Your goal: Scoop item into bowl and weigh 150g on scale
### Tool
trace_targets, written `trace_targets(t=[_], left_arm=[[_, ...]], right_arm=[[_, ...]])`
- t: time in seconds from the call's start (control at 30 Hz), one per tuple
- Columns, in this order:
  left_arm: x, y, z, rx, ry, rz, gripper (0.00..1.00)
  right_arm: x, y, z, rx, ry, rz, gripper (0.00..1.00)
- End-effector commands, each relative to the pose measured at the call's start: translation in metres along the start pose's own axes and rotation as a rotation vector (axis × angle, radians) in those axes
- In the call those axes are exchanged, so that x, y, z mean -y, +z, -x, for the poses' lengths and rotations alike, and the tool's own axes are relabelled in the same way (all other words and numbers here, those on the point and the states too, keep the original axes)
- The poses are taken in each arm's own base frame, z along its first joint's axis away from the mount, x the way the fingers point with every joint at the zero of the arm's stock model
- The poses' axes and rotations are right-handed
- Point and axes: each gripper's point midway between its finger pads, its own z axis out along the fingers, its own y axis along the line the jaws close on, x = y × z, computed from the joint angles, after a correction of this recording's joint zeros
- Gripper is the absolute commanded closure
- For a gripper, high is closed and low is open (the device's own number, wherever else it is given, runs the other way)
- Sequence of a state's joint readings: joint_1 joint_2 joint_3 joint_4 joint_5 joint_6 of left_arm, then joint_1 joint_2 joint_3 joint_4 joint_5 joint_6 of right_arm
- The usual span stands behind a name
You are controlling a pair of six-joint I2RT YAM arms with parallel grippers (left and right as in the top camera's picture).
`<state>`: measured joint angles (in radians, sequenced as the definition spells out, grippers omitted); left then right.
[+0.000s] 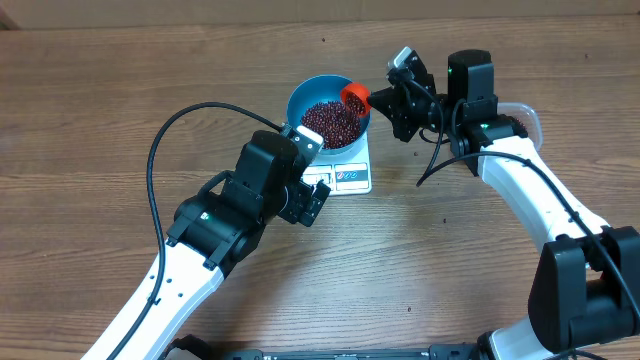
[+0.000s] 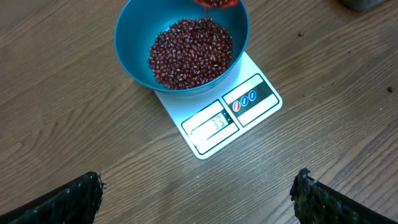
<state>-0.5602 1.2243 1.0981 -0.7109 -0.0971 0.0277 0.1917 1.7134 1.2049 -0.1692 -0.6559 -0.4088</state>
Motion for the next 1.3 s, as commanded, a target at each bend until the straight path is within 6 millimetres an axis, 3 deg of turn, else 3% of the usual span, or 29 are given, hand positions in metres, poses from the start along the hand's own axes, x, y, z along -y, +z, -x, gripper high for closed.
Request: trace_targets(t=[0.0, 0.63, 0.73, 0.87, 1.27], left_arm=[[0.0, -0.002, 0.001, 0.01, -0.017, -0.009, 0.0], [0.0, -0.002, 0.001, 0.01, -0.017, -0.009, 0.0], [0.0, -0.002, 0.001, 0.01, -0.017, -0.009, 0.0], [0.0, -0.002, 0.001, 0.01, -0.017, -0.009, 0.0], [0.0, -0.002, 0.001, 0.01, -0.017, -0.009, 0.0]], right_arm=[[-0.004, 0.002, 0.0, 0.004, -0.02, 0.023, 0.96], [-0.007, 0.002, -0.003, -0.006, -0.004, 0.033, 0.96], [-0.003, 0.002, 0.005, 0.025, -0.028, 0.016, 0.96], [-0.015, 0.004, 0.009, 0.042, -0.026, 0.073, 0.96], [-0.009, 0.005, 0.005, 0.02, -0.022, 0.035, 0.96]])
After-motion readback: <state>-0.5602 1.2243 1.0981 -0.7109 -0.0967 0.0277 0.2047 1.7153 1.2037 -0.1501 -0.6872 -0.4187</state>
